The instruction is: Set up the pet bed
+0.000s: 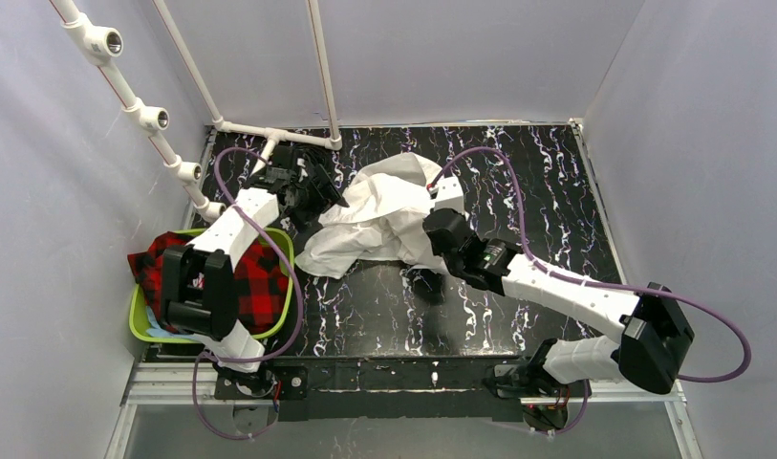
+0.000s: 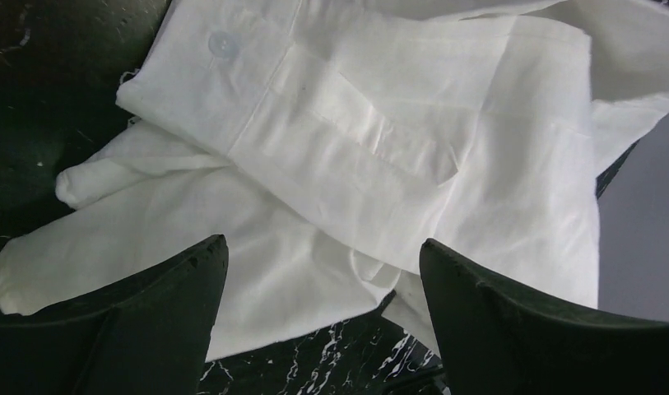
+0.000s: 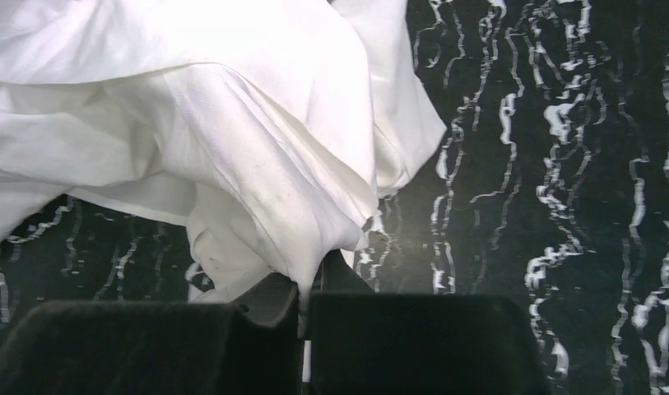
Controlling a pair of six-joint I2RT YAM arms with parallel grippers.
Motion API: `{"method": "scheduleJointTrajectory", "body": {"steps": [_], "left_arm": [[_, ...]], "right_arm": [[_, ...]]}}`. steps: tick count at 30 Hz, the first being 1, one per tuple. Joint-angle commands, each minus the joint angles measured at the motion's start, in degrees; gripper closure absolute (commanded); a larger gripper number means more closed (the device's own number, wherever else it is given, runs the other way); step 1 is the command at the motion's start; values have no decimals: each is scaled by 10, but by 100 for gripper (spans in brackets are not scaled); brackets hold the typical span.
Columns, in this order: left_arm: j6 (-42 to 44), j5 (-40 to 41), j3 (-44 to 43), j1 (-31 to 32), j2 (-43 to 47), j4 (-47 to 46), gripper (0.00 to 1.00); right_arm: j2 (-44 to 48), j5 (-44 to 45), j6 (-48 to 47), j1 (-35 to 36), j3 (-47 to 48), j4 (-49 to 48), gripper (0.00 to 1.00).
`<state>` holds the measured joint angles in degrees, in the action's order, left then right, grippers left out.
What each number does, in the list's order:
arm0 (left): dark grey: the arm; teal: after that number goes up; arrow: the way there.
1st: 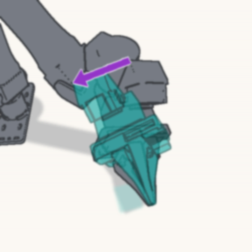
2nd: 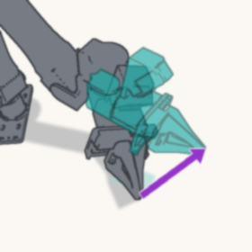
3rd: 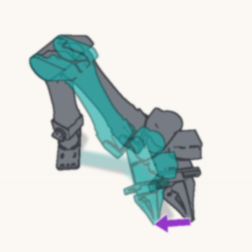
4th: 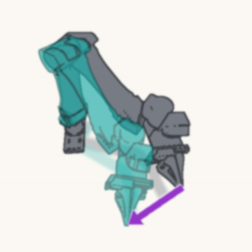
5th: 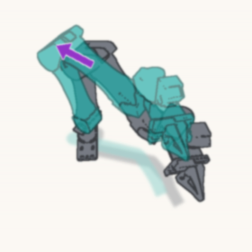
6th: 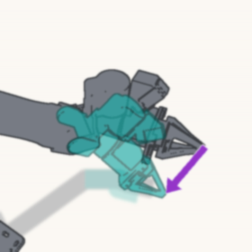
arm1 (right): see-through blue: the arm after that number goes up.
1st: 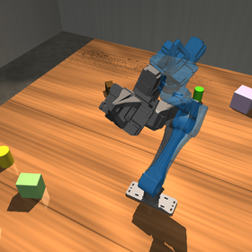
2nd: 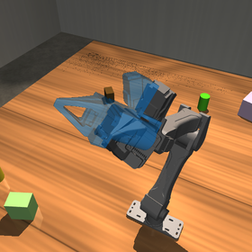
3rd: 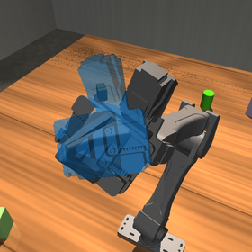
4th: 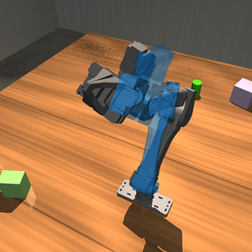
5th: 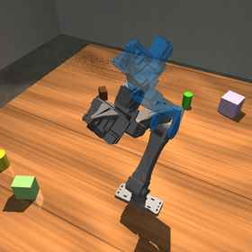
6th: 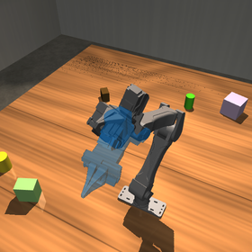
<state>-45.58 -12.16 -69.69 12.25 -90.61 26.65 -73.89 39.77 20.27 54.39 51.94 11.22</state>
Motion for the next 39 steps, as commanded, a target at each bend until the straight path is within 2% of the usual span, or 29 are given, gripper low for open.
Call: {"method": "scheduleJointTrajectory", "body": {"steps": [1,7,9,11,13,15,19,22,26,31,36,39], "left_arm": [[-52,28,12,19,-45,-9,15],[-75,69,10,30,-128,-53,15],[-86,67,8,33,-150,-62,23],[-95,74,6,33,-162,-62,50],[-94,108,-7,33,-158,-43,84],[-66,164,-40,33,-149,-7,98],[13,249,-109,31,-115,52,100],[56,278,-147,24,-81,72,100],[105,270,-214,15,-26,94,100],[149,211,-281,12,39,83,100],[183,196,-306,12,119,51,100],[200,193,-309,12,174,24,100]], "right_arm": [[13,53,-75,-10,10,21,99],[13,14,-78,-37,-4,-7,99],[10,12,-81,-45,2,-7,99],[8,13,-88,-54,11,-4,99],[9,18,-97,-65,21,0,99],[12,18,-111,-80,30,-1,99],[20,20,-145,-113,47,-5,99],[29,23,-181,-133,67,-19,99],[38,47,-245,-145,114,-44,99],[48,39,-344,-147,188,-143,99],[42,-38,-397,-147,317,-169,99],[63,-93,-401,-147,357,-172,99]]}}
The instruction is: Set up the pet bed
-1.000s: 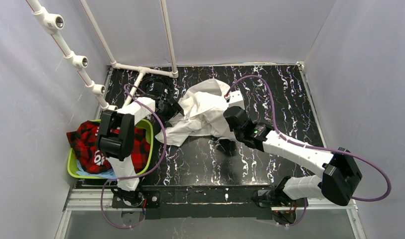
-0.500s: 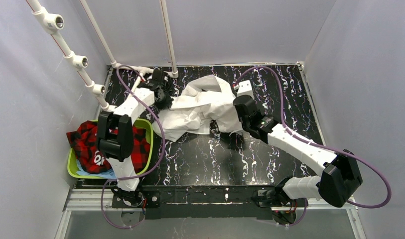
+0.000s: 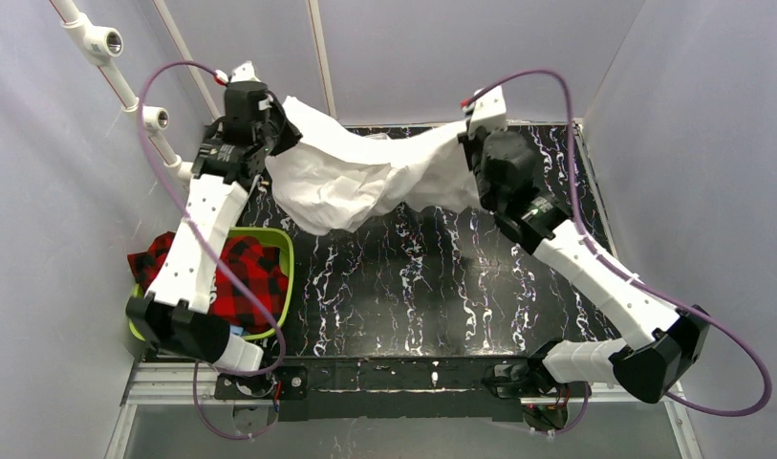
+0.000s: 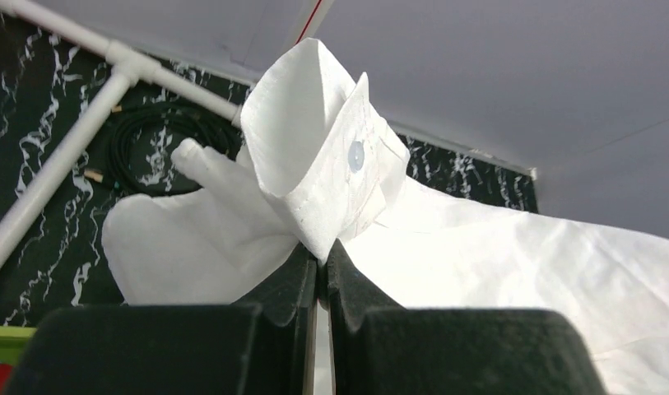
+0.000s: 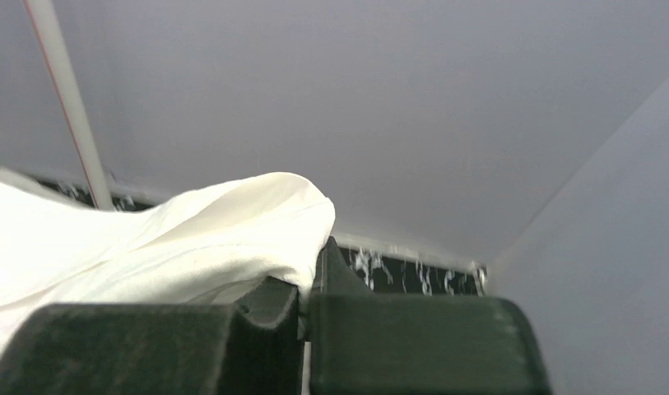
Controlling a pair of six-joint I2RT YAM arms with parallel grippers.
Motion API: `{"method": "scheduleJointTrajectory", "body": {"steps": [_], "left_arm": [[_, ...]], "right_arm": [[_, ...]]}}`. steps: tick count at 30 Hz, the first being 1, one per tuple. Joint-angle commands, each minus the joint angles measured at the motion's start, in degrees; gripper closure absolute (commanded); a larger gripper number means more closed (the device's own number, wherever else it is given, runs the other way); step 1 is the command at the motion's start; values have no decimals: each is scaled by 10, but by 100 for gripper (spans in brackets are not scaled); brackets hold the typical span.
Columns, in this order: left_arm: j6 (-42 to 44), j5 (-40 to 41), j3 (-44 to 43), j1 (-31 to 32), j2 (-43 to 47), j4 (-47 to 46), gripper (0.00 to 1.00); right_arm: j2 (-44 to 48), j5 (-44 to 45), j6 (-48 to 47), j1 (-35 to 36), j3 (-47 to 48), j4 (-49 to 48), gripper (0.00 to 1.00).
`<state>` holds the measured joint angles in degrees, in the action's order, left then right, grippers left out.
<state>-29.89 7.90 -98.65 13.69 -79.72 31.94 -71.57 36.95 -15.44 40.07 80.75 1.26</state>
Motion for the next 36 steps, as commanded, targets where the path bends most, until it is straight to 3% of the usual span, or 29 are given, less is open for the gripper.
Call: {"method": "scheduleJointTrajectory", "body": {"steps": [1,6,10,11,13,16,20,25,30,36], "left_arm": [[47,-8,-17,-2,79,-36,100],[51,1,9,-2,110,-50,100],[32,-1,-5,-2,55,-24,100],[25,-11,-8,-2,31,-21,96],[18,-27,-33,-2,-30,-1,75],[4,-16,-102,-3,-149,68,34],[-3,-27,-133,-2,-214,132,15],[-12,-75,-47,-1,-186,123,6],[-77,-124,102,15,-140,108,3],[-105,-164,298,54,-63,-32,8]], "right_arm": [[51,-78,-42,-3,72,-74,99],[89,-96,-10,-3,58,-24,99],[60,22,4,-4,23,46,99],[39,72,14,-8,18,67,99],[-11,113,59,-37,24,136,99],[-67,74,146,-114,-19,190,99],[-138,35,255,-207,-58,260,99],[-162,-68,303,-286,-100,260,99],[-165,-125,324,-307,-125,244,99],[-163,-148,337,-317,-123,257,98]]}}
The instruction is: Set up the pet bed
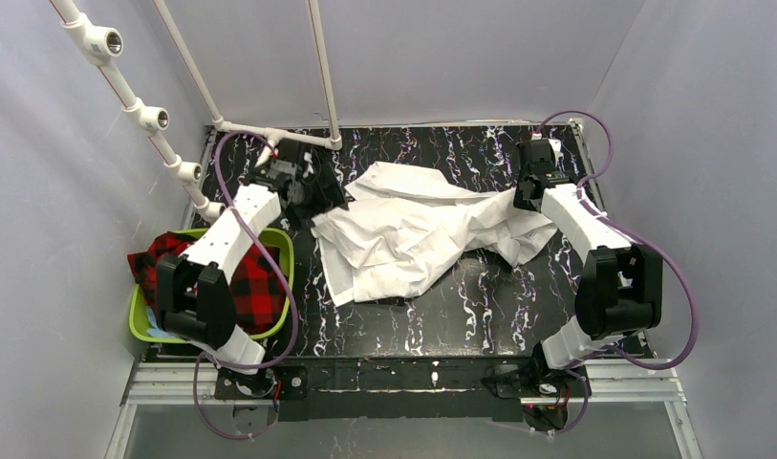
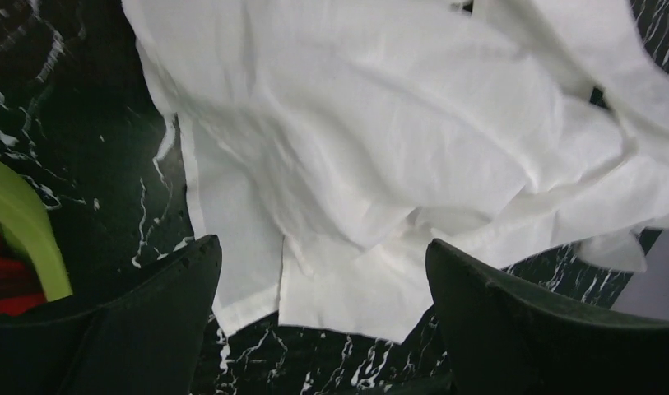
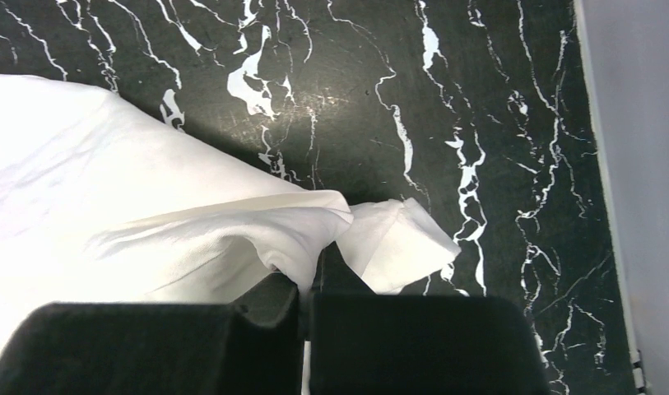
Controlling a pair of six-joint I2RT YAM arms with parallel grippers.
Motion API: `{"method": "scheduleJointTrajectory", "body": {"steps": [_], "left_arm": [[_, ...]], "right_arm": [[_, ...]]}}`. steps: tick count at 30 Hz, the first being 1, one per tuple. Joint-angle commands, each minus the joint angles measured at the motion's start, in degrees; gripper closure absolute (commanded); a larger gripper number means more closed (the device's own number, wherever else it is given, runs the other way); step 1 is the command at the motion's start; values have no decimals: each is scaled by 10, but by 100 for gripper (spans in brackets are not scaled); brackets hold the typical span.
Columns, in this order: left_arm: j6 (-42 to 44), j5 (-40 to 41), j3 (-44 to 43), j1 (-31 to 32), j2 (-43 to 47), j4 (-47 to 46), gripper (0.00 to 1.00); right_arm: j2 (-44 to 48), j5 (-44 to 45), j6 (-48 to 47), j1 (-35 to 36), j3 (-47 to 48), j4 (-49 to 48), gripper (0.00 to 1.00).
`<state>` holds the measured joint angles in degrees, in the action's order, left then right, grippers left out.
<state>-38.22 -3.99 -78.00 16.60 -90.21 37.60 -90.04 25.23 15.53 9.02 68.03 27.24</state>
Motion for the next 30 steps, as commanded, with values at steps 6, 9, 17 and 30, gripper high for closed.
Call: {"method": "scheduleJointTrajectory", "body": {"steps": [6,9,17,30], "left_arm": [[11,-10,236,106,91,-194,3],[-2,28,289,133,108,-255,3],[-84,113,374,145,90,-418,32],[-36,135,262,136,66,-325,100]], "right_arm": [[20,-59,38,-9,0,1,98],[23,-62,37,-9,-4,0,98],[30,-70,32,-11,-5,0,98],[39,-69,27,-13,6,7,99]]}}
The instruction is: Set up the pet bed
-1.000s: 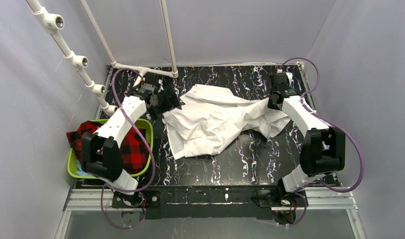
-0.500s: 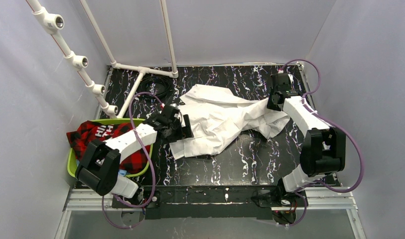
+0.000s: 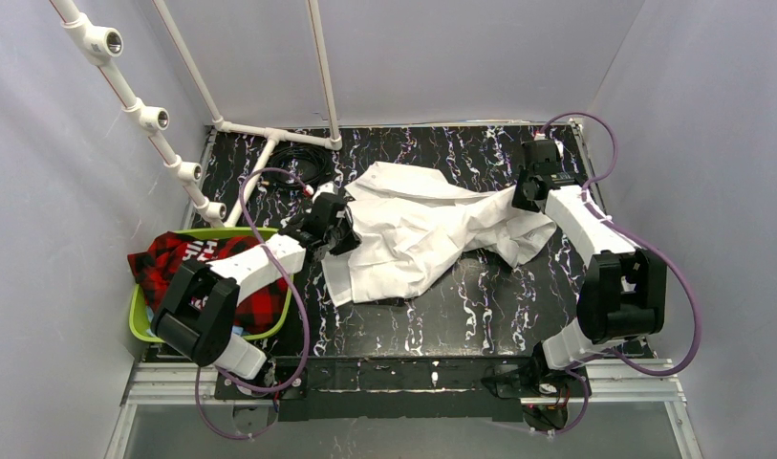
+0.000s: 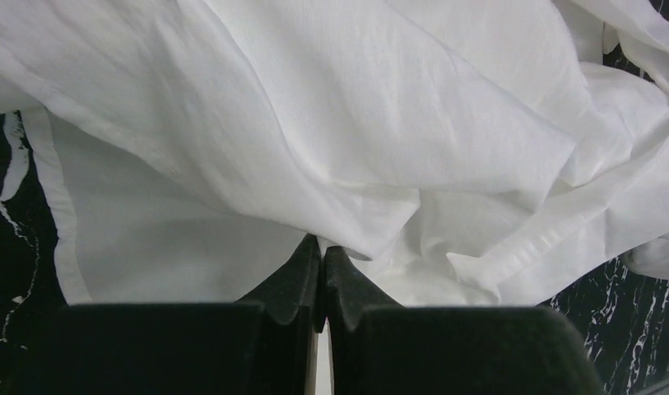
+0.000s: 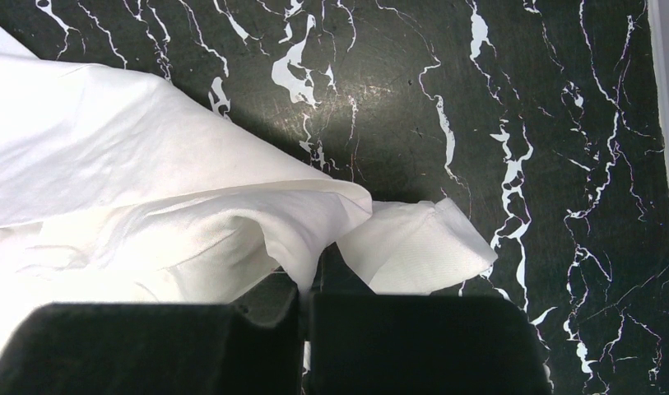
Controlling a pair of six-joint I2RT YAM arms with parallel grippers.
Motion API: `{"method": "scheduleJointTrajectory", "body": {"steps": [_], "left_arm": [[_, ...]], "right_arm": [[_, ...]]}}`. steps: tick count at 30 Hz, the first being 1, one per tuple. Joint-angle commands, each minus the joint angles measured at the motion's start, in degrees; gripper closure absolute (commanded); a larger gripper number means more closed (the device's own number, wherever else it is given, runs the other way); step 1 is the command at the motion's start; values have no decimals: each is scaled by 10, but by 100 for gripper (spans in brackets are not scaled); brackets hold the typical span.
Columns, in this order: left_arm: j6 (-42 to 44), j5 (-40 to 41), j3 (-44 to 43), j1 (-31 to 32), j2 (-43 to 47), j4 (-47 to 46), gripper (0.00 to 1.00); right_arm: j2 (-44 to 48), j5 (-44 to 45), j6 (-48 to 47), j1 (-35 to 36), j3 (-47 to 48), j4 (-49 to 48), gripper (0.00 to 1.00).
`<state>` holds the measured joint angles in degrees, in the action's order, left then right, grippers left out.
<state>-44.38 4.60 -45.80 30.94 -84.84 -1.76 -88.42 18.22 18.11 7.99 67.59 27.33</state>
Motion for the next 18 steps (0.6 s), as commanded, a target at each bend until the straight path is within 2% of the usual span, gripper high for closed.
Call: {"method": "scheduleJointTrajectory", "body": {"steps": [1,4,7,10,14,17,18], "left_arm": [[37,57,-87,-16,15,105,100],[70,57,-166,-66,35,208,100],[105,-15,-239,-144,48,278,100],[144,-78,-313,-189,27,337,100],[156,-151,-368,-197,-38,376,100],[142,-185,-367,-197,-88,379,100],[141,-194,-363,-197,-101,374,95]], "right_arm": [[26,3,-2,-3,14,8,99],[32,7,-8,-4,25,12,99],[34,-14,-7,-4,36,12,99],[24,-42,-4,-4,36,6,99],[-8,-41,4,-4,32,18,99],[-44,42,13,-5,46,62,99],[-57,67,16,-7,52,77,99]]}}
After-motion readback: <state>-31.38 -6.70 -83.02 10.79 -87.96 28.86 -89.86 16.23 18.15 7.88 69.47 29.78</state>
